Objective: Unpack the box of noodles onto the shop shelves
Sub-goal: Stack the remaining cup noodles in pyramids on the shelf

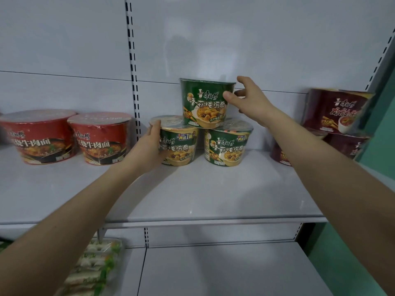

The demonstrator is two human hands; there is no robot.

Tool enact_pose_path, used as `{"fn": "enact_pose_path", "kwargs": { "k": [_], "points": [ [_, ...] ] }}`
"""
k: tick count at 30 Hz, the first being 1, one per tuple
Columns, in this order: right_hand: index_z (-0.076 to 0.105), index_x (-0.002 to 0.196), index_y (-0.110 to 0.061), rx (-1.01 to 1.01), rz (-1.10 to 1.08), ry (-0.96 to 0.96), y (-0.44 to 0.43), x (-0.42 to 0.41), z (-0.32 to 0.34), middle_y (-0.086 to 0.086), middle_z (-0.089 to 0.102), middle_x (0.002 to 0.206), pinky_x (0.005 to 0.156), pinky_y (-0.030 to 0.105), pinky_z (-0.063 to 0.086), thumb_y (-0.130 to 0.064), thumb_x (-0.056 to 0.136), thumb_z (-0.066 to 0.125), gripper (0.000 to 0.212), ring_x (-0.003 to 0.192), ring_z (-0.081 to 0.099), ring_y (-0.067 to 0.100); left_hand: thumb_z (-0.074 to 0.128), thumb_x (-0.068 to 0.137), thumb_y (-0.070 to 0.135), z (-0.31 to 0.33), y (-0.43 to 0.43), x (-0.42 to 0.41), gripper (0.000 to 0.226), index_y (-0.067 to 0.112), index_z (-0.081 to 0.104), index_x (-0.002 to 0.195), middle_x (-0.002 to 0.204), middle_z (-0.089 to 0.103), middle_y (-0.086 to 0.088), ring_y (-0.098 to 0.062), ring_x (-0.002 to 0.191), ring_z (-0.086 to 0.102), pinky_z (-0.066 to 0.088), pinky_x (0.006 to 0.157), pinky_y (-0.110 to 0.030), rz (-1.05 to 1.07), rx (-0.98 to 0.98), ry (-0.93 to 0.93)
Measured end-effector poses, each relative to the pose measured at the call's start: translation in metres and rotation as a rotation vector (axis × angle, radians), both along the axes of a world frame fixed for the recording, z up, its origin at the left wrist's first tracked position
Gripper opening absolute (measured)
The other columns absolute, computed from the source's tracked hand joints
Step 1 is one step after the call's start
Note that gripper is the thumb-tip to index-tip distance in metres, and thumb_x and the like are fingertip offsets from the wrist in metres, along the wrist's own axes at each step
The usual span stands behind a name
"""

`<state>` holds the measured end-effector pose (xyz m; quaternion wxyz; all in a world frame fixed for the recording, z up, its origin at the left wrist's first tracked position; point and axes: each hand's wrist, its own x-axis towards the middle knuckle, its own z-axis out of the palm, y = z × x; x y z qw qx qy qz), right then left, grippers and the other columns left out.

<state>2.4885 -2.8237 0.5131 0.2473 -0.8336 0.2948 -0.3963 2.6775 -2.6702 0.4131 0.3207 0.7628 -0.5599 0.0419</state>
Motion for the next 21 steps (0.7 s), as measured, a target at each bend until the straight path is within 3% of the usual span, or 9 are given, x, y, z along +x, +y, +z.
{"fn": "enact_pose_path", "kwargs": {
  "k": [3,6,8,11,16,19,21],
  "points": [
    [0.028,0.142,-0.011,-0.091,-0.11,0.07,-0.001,-0.018,-0.007,0.014,0.046,0.136,0.095,0.034,0.04,-0.037,0.086,0.061,0.07,0.12,0.049,0.026,0.06,0.087,0.018,-0.003,0.002,0.0,0.087,0.011,-0.002,0.147,0.146,0.033,-0.018,-0.035,0.123,0.047,0.04,0.1,-0.045,-0.011,-0.032,0.005],
    [0.051,0.129,-0.011,-0.179,-0.116,0.409,-0.005,-0.033,-0.026,0.009,0.054,0.13,0.089,0.029,0.039,-0.036,0.082,0.067,0.056,0.116,0.051,0.023,0.06,0.086,0.018,-0.005,0.003,0.003,0.085,0.009,0.002,0.147,0.143,0.038,-0.017,-0.035,0.123,0.047,0.041,0.099,-0.046,-0.018,-0.053,-0.01],
    [0.059,0.121,-0.013,-0.172,-0.11,0.508,-0.006,-0.036,-0.039,0.009,0.059,0.125,0.081,0.024,0.035,-0.032,0.082,0.067,0.045,0.104,0.052,0.019,0.059,0.087,0.015,-0.004,0.004,0.001,0.083,0.007,0.002,0.147,0.144,0.038,-0.017,-0.034,0.124,0.046,0.04,0.098,-0.044,-0.025,-0.049,-0.019],
    [0.063,0.118,-0.013,-0.181,-0.131,0.443,-0.005,-0.035,-0.044,0.01,0.061,0.12,0.077,0.022,0.03,-0.024,0.084,0.066,0.036,0.095,0.048,0.015,0.058,0.089,0.014,-0.003,0.004,-0.001,0.083,0.006,-0.001,0.147,0.144,0.038,-0.018,-0.034,0.123,0.046,0.04,0.097,-0.042,-0.026,-0.042,-0.043],
    [0.06,0.119,-0.008,-0.151,-0.135,0.406,-0.003,-0.032,-0.047,0.014,0.059,0.122,0.083,0.027,0.036,-0.019,0.086,0.063,0.034,0.107,0.053,0.025,0.06,0.087,0.018,-0.005,0.001,0.004,0.087,0.006,-0.003,0.147,0.148,0.031,-0.019,-0.036,0.127,0.043,0.039,0.103,-0.046,-0.049,-0.026,-0.025],
    [0.047,0.132,-0.009,-0.118,-0.128,0.377,0.003,-0.035,-0.051,0.013,0.051,0.134,0.096,0.028,0.037,-0.022,0.087,0.063,0.049,0.121,0.048,0.025,0.059,0.088,0.029,-0.004,0.004,0.0,0.095,0.007,-0.013,0.146,0.151,0.017,-0.024,-0.039,0.133,0.033,0.032,0.108,-0.049,0.05,0.067,-0.011],
    [0.041,0.137,-0.01,-0.119,-0.152,0.274,0.01,-0.041,-0.053,0.008,0.047,0.14,0.095,0.021,0.033,-0.023,0.087,0.063,0.056,0.126,0.045,0.022,0.054,0.089,0.038,0.001,0.013,-0.014,0.09,0.007,-0.007,0.147,0.151,0.015,-0.025,-0.039,0.137,0.024,0.025,0.111,-0.053,0.157,0.106,-0.16]
  ]
}}
